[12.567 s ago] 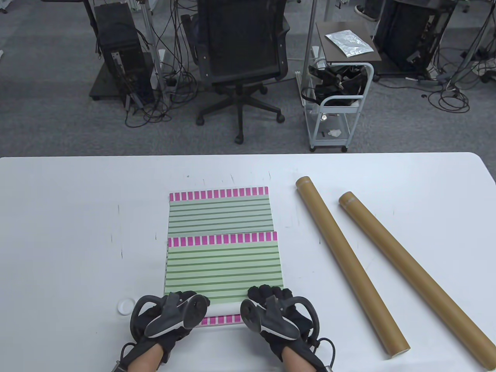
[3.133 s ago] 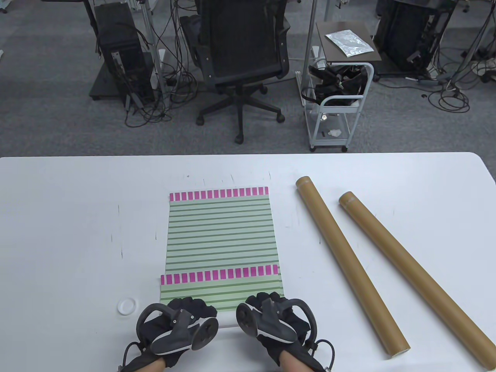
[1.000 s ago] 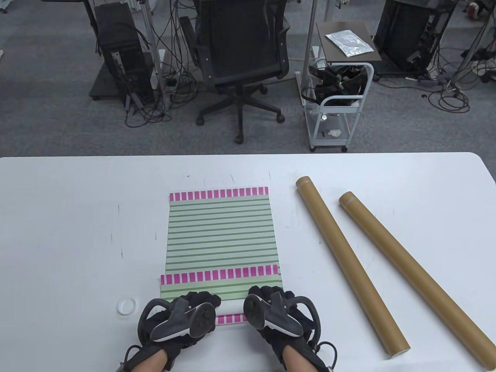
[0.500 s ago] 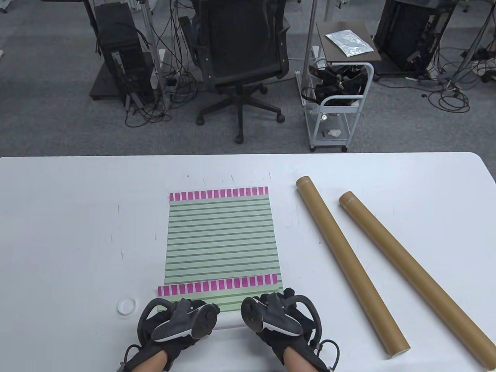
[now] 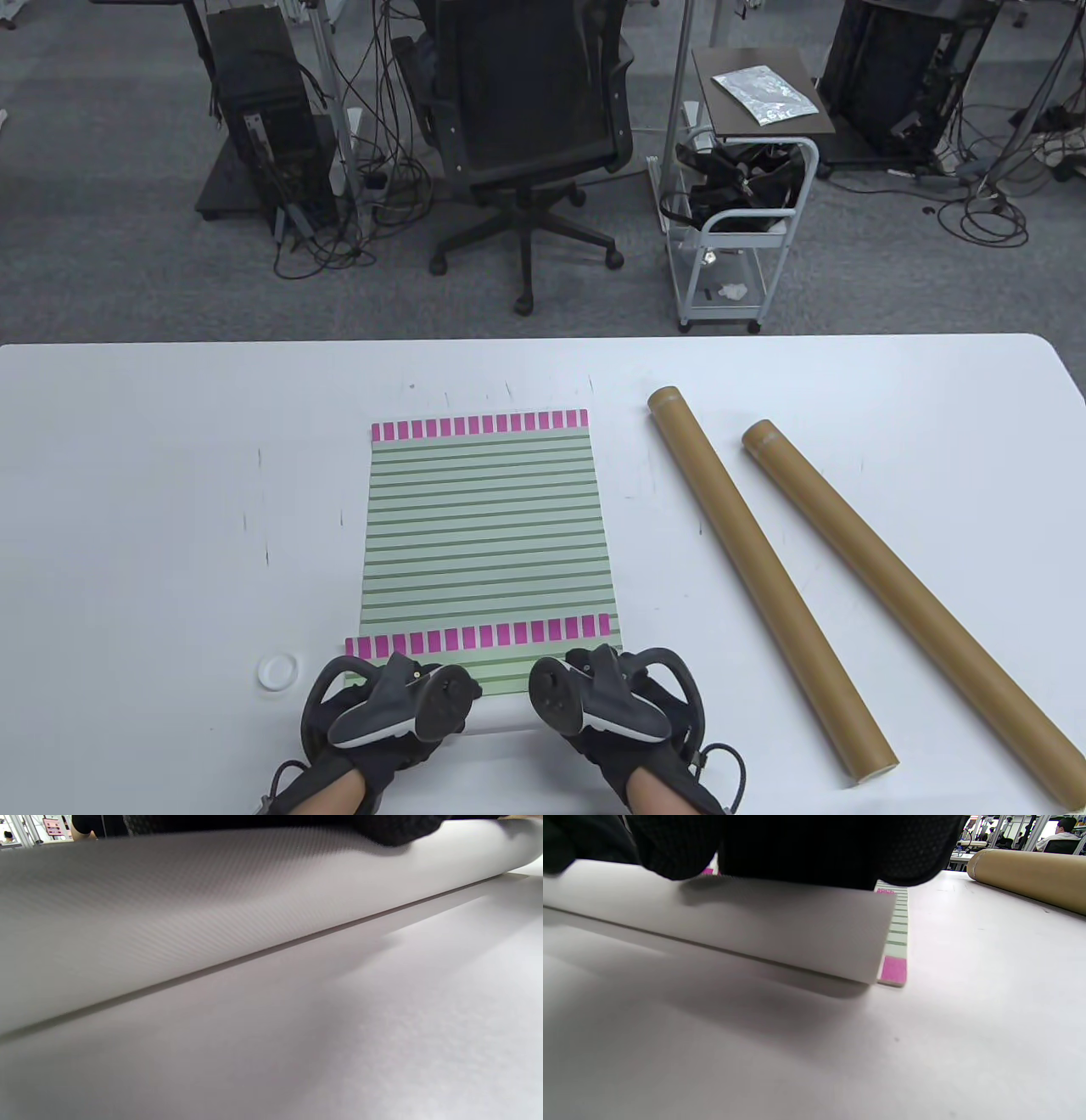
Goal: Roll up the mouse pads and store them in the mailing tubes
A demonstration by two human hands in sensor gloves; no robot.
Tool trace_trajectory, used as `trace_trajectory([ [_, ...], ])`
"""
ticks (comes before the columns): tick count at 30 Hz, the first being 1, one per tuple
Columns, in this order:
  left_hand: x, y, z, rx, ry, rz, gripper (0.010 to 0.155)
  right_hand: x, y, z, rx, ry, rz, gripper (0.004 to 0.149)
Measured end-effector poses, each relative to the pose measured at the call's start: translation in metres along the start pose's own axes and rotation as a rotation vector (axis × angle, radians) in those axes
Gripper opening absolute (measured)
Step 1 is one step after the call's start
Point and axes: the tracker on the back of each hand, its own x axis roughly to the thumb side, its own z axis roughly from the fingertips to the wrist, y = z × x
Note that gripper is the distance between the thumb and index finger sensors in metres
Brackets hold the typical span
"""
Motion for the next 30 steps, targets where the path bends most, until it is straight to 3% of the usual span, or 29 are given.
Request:
trace_trajectory([
  [5, 0.003, -0.001, 0.001, 0.012, 0.005, -0.041, 0.05, 0.003, 0.004, -0.002, -0.006, 0.015, 0.026, 0.05],
  [11, 0.012, 0.005, 0.008, 0.156, -0.004, -0.17, 0.052, 0.0, 0.008, -0.004, -0.009, 0.038, -0.011, 0.05],
  [18, 0.006, -0.001, 0.002, 0.098, 0.022, -0.077, 0.051, -0.001, 0.013, -0.007, -0.011, 0.054, -0.007, 0.051],
  [30, 0.006, -0.001, 0.004, 0.085, -0.001, -0.077, 0.049, -0.006, 0.01, -0.005, 0.028, 0.04, -0.068, 0.052],
])
